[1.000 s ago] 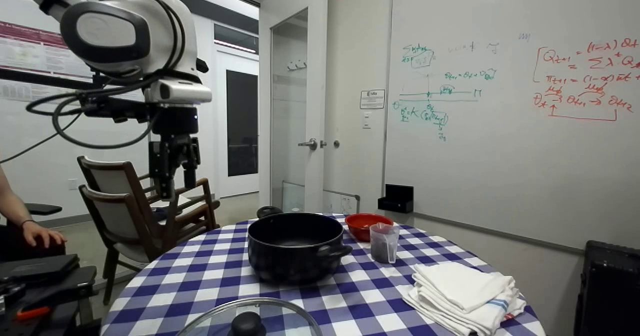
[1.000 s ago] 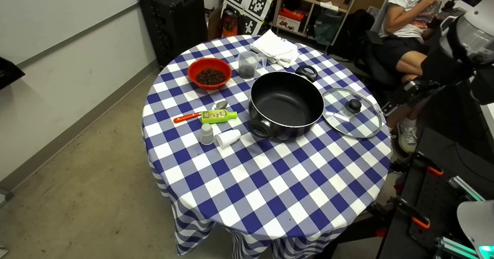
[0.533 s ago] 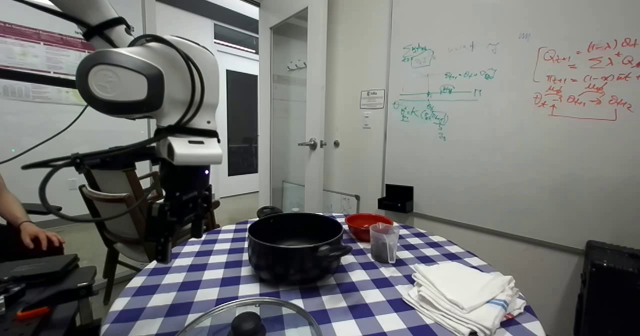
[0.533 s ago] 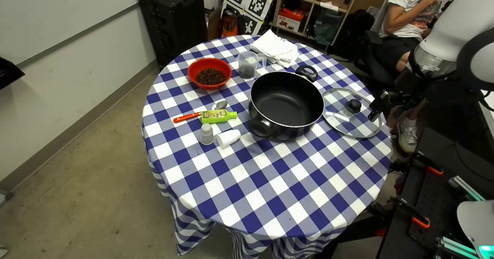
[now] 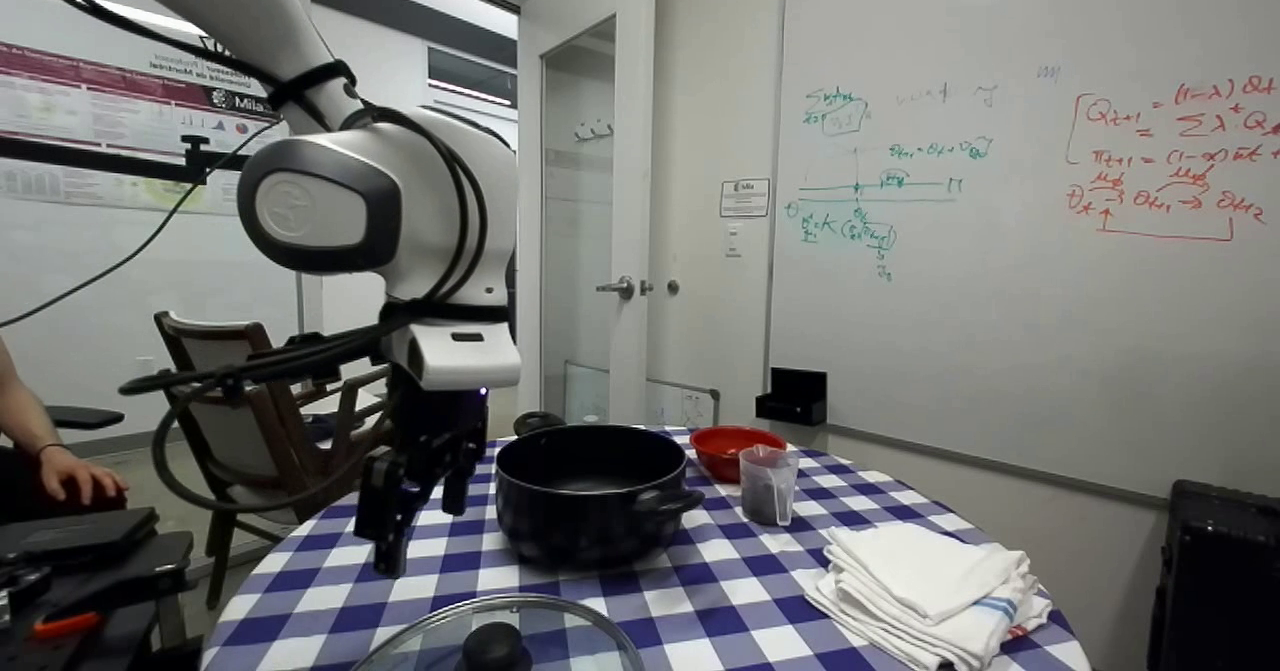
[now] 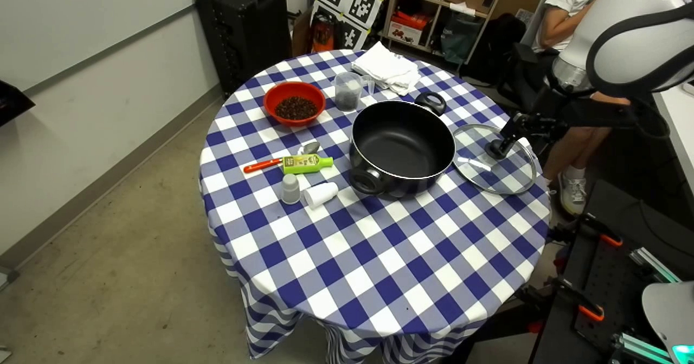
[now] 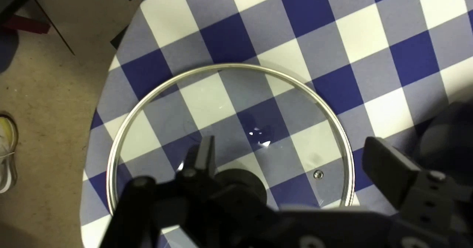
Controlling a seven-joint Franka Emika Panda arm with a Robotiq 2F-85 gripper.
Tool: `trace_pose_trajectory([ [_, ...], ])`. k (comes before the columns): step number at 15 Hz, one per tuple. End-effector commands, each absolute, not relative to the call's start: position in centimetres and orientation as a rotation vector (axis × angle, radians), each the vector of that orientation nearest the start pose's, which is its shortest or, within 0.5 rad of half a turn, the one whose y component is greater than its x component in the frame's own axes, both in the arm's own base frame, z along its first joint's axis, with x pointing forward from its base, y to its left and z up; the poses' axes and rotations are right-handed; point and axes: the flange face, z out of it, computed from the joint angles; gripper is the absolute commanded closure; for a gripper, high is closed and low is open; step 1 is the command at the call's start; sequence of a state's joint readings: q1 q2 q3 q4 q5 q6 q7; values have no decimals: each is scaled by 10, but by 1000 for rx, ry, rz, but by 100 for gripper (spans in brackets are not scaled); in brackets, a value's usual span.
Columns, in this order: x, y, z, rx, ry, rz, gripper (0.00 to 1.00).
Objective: Cover the pot with the clear lid
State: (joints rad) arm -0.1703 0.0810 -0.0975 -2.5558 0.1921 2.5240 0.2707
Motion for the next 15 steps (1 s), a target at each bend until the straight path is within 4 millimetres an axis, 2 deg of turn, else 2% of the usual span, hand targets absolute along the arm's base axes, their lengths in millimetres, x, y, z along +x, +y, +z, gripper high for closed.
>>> trace_pose_trajectory([
  [1, 448, -136, 216, -2822, 1070, 217, 0],
  [8, 472, -172, 195, -2829, 1248, 203, 0],
  [15, 489, -175, 174, -2837, 1286, 234, 0],
])
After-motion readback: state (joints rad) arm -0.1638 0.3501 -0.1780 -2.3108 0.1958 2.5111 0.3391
